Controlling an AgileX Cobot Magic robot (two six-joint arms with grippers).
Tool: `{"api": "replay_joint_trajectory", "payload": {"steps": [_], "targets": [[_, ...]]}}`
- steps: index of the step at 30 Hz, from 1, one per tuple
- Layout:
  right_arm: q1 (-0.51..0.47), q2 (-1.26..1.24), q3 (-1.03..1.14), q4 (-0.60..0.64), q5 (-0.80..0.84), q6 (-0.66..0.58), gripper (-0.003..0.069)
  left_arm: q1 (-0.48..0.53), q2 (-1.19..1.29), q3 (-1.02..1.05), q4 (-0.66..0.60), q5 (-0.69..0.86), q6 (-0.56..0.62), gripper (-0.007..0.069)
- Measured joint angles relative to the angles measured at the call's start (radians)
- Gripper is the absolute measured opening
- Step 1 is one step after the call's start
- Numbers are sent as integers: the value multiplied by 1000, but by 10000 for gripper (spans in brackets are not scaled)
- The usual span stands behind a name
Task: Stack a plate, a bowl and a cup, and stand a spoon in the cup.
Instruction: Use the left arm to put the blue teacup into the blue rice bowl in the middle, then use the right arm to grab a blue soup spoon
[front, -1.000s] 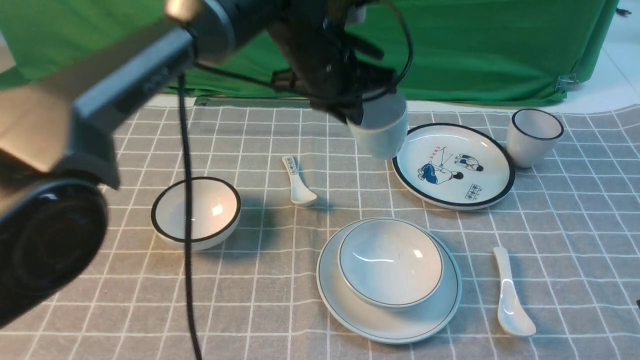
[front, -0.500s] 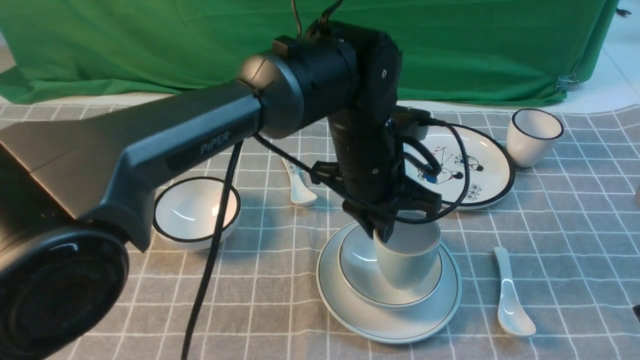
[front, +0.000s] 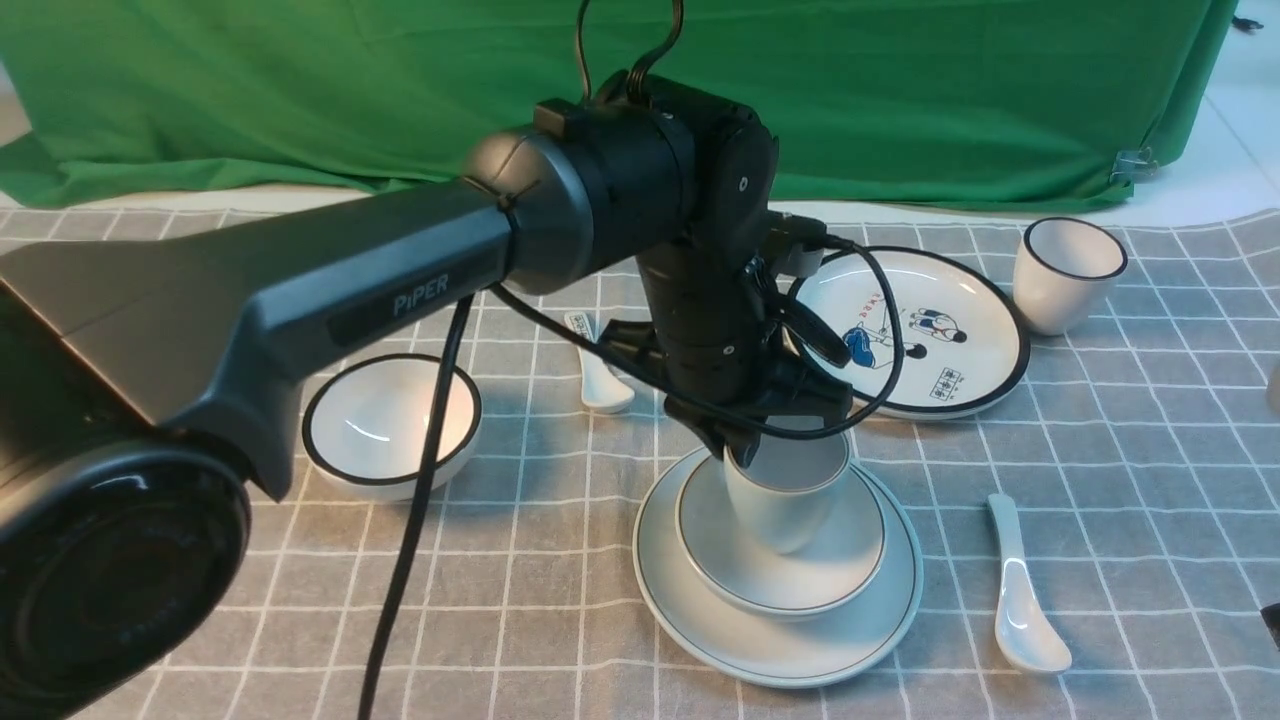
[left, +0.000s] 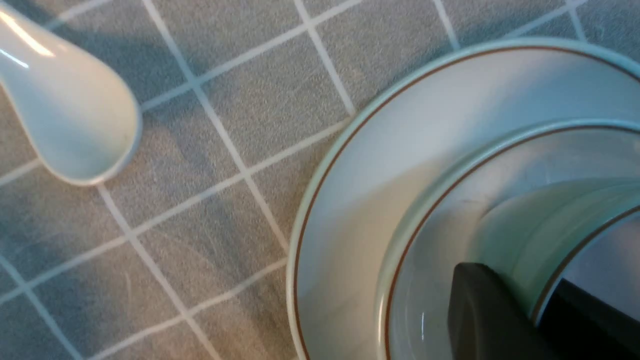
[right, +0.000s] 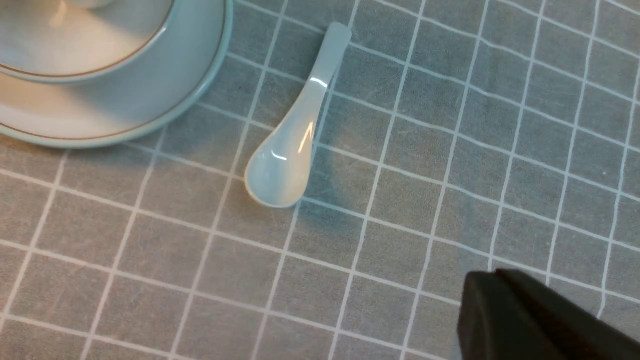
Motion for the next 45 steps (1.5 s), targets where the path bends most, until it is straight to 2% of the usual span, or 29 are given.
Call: {"api": "replay_joint_trajectory", "payload": {"steps": [6, 15, 19, 22, 29, 33, 45], "targets": [[0, 0, 0, 0, -10, 0, 21, 0, 0, 0, 1, 19, 14, 64], [-2, 2, -4, 0, -28, 0, 21, 0, 0, -6, -5, 17, 26, 277], [-29, 26, -57, 2, 24, -3, 21, 0, 1, -30, -11, 22, 26, 308], [-71, 49, -109, 2, 68, -30, 21, 0, 1, -32, -14, 30, 23, 266], [-150, 58, -162, 10, 132, -93, 21, 0, 20, -33, -36, 62, 29, 40], [-156, 58, -162, 22, 147, -97, 21, 0, 23, -33, -78, 68, 45, 32], [-158, 58, -162, 26, 142, -105, 21, 0, 24, -33, -31, 64, 48, 38]]}}
